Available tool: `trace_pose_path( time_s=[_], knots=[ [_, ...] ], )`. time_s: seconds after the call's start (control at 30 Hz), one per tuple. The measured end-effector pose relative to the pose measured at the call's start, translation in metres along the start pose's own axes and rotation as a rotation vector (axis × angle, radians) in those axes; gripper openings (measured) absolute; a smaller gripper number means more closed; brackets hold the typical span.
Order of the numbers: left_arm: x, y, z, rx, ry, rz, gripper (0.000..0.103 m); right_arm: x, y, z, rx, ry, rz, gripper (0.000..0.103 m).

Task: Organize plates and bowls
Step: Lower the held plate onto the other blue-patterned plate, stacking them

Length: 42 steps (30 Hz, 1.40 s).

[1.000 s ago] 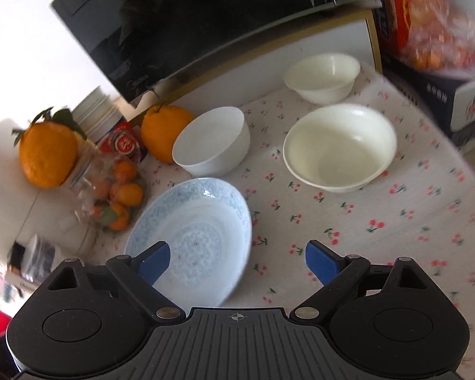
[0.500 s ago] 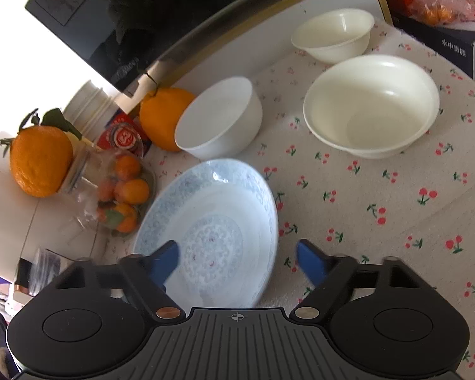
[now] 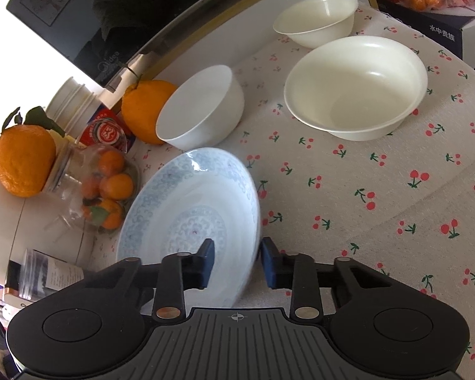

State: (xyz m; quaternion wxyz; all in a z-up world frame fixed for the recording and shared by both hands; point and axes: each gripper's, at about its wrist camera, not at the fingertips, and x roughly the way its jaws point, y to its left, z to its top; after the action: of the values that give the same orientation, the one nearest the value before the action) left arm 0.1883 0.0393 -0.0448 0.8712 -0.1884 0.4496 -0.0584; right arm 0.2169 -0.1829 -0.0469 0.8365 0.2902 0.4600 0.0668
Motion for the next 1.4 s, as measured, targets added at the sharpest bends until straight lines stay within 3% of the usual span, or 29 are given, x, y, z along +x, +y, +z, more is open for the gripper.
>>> trace_pose_path(
  time_s=[0.73,1.4],
  knots=[
    [-0.018,0.0,0.002,-0.017,-0.01,-0.031,0.017,-0.026,0.016,0.004,-0.064,-0.018,0.014,0.023],
    [-0.064,-0.014,-0.01,0.079,-0.09,-0.052,0.017,-0.073,0.023,-0.008,-0.094,0.017,0.033,0.023]
  ],
)
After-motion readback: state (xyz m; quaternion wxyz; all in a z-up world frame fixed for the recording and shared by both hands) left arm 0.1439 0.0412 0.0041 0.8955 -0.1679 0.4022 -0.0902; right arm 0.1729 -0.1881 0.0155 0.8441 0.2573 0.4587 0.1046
